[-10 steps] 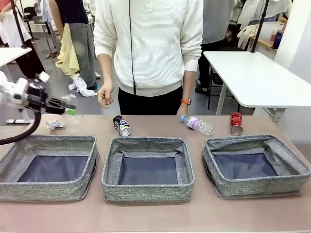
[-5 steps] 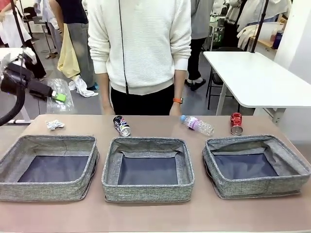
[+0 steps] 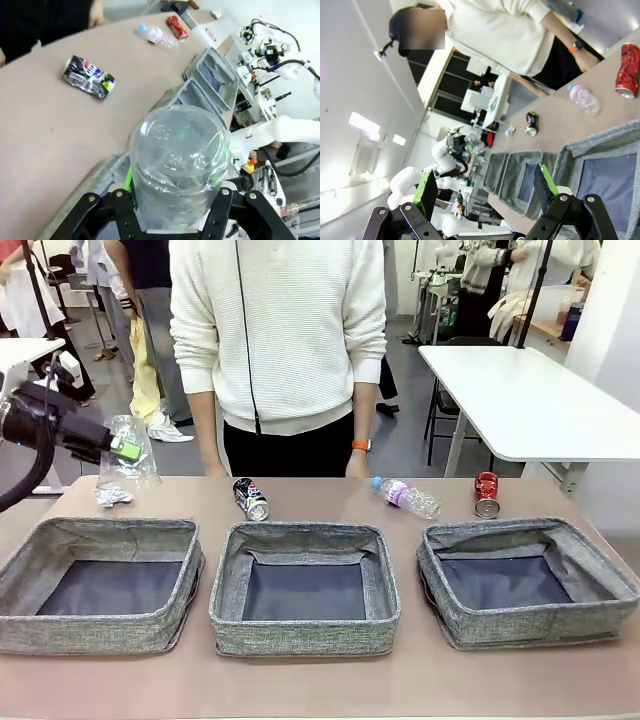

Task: Sort the waste into the appropriate baskets.
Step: Pick up the waste item pointed out by the person.

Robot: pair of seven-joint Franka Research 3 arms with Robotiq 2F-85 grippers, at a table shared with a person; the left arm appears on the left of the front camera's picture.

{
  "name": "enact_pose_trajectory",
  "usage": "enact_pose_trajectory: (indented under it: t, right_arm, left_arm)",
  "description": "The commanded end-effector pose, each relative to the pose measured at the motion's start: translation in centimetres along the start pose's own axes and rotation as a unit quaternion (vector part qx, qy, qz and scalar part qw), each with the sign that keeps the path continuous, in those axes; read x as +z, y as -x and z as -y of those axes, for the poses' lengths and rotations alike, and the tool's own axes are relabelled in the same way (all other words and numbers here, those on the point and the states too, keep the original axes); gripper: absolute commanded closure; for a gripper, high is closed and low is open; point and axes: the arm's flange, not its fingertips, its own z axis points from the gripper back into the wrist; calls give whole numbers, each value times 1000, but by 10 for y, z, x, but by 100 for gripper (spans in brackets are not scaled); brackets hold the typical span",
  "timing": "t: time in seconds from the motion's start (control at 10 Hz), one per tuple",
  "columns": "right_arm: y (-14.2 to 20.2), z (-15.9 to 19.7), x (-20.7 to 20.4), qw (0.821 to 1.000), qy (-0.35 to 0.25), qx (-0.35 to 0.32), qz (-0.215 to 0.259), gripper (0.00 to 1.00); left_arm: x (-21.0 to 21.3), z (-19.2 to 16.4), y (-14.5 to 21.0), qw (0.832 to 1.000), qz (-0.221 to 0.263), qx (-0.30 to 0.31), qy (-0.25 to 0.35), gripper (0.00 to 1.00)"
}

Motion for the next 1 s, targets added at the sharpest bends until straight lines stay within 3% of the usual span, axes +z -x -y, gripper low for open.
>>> enact_pose_trajectory:
  t: [0.0,0.1,0.2,0.4,0.6,0.9]
  right_arm:
    - [-3,-1,-3,1000,-9,14,7,0]
    - [-3,-1,-3,1000,-9,14,7,0]
    - [-3,-1,-3,1000,-9,14,7,0]
    - [-3,-1,-3,1000,-9,14,7,0]
    - [-3,-1,-3,1000,-9,14,7,0]
    - [-3,-1,-3,1000,-9,14,7,0]
  left_arm:
    - [-5,3,9,1000,-3,7,7,38]
    - [-20,31,-4,997,-25,45,-53,38]
    - [-34,78,-29,997,-48,52,-25,38]
    - [-72,168,-76,976,-189,87,-59,38]
    - [-132,228,-108,950,-285,111,-55,38]
    - [-207,278,-145,954,-249,153,-63,38]
